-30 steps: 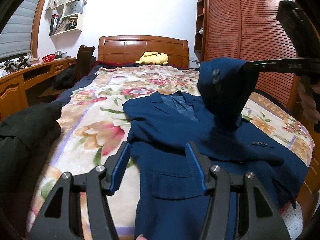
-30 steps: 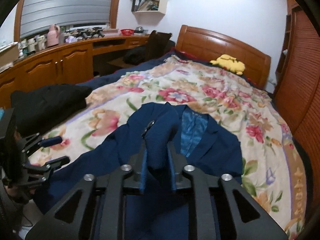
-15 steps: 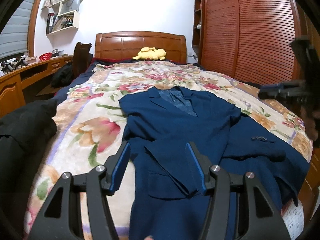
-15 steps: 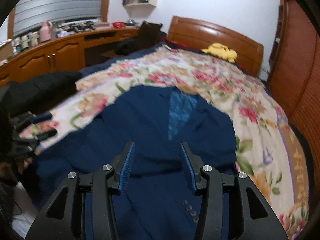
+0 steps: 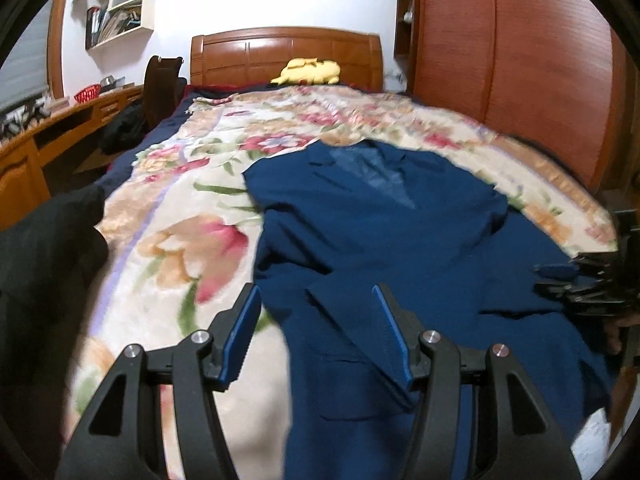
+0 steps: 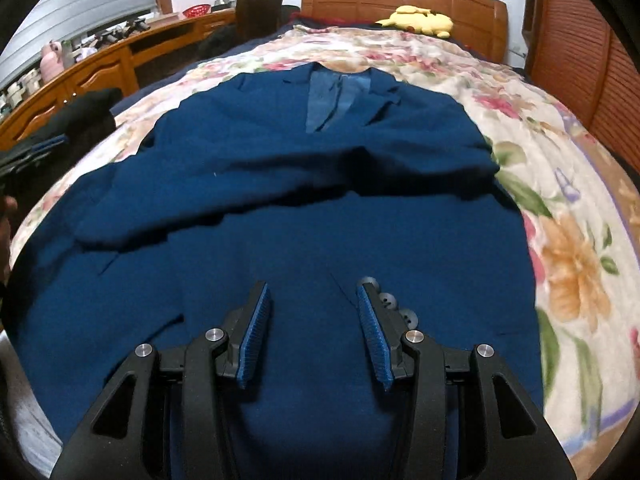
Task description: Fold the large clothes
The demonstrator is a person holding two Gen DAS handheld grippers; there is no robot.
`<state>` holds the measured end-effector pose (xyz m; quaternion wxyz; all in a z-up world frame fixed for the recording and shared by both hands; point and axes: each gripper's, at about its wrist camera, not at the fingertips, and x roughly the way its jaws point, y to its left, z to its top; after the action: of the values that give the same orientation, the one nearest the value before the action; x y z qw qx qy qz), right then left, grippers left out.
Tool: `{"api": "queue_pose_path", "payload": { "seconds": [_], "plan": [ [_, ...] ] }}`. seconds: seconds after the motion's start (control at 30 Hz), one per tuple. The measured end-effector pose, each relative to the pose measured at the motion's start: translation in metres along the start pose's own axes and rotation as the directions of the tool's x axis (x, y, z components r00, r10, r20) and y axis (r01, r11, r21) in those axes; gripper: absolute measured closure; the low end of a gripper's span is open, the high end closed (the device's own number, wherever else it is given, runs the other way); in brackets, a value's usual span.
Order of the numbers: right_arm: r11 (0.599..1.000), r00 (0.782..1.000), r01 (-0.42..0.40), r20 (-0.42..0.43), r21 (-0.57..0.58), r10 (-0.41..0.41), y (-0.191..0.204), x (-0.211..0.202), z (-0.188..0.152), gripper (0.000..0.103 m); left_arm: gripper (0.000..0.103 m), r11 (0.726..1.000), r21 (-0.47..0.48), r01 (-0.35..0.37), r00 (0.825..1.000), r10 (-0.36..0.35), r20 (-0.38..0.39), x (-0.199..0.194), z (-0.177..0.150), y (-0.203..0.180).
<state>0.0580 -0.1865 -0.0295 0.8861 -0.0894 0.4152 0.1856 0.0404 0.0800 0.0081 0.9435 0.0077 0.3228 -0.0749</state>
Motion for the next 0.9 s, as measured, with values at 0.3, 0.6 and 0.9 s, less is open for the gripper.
{"api": "queue_pose_path", "payload": {
  "seconds": [0.3,0.6,0.9],
  "plan": [
    [0.999,0.999,0.026,0.032,-0.028,-0.025,0.005,0.009,-0.009,0.056,0.047,0.998,0.056,0.016,0.988,-0.007,-0.153,0.048,0.013,0.005],
    [1.000,0.998,0.000,0.063,-0.008,0.000,0.000,0.007,-0.013,0.056,0.047,0.993,0.071,0.091,0.957,-0.067,-0.283,0.093,0.024,-0.009],
    [1.000,0.997,-0.007,0.079,-0.004,0.007,0.000,0.006,-0.014,0.056,0.047,0.988,0.079,0.135,0.926,-0.097,-0.364,0.111,0.018,-0.014]
  ]
}}
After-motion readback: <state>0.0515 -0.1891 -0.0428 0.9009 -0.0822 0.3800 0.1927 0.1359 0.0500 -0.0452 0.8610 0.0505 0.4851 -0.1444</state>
